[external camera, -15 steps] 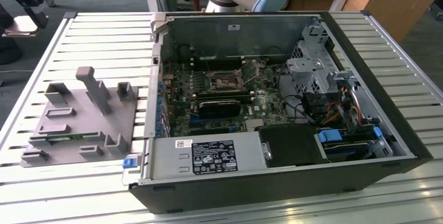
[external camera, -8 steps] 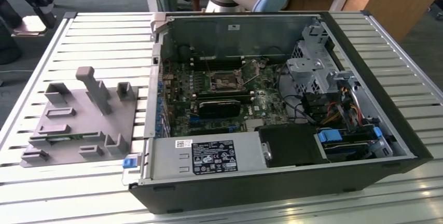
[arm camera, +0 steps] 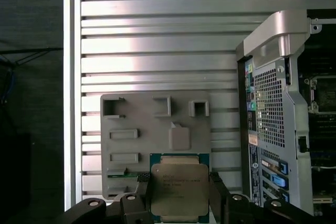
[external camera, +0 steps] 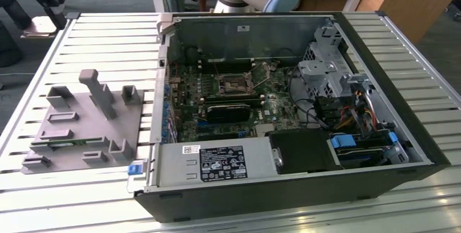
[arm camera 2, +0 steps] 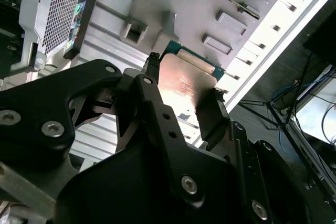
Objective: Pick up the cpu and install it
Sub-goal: 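Pick up the cpu and move it towards the insertion slot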
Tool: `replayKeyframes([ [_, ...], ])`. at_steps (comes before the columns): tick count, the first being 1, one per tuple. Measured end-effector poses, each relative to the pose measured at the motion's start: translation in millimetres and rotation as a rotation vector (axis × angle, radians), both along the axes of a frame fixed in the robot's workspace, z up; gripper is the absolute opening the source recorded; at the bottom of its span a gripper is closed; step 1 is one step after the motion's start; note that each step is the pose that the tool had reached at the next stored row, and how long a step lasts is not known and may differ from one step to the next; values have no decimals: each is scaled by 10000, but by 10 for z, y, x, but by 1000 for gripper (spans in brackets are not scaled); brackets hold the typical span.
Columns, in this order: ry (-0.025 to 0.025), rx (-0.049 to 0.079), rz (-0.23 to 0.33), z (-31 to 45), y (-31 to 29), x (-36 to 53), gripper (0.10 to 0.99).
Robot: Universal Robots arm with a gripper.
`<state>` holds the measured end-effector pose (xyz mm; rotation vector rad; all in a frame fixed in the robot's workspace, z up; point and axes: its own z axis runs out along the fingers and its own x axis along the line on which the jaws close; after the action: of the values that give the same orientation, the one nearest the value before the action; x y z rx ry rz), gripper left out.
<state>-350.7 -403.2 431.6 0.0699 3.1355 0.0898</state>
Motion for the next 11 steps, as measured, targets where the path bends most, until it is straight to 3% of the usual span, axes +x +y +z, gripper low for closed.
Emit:
replayKeyframes([
  [11, 0, -1, 0, -1, 0, 155, 533],
])
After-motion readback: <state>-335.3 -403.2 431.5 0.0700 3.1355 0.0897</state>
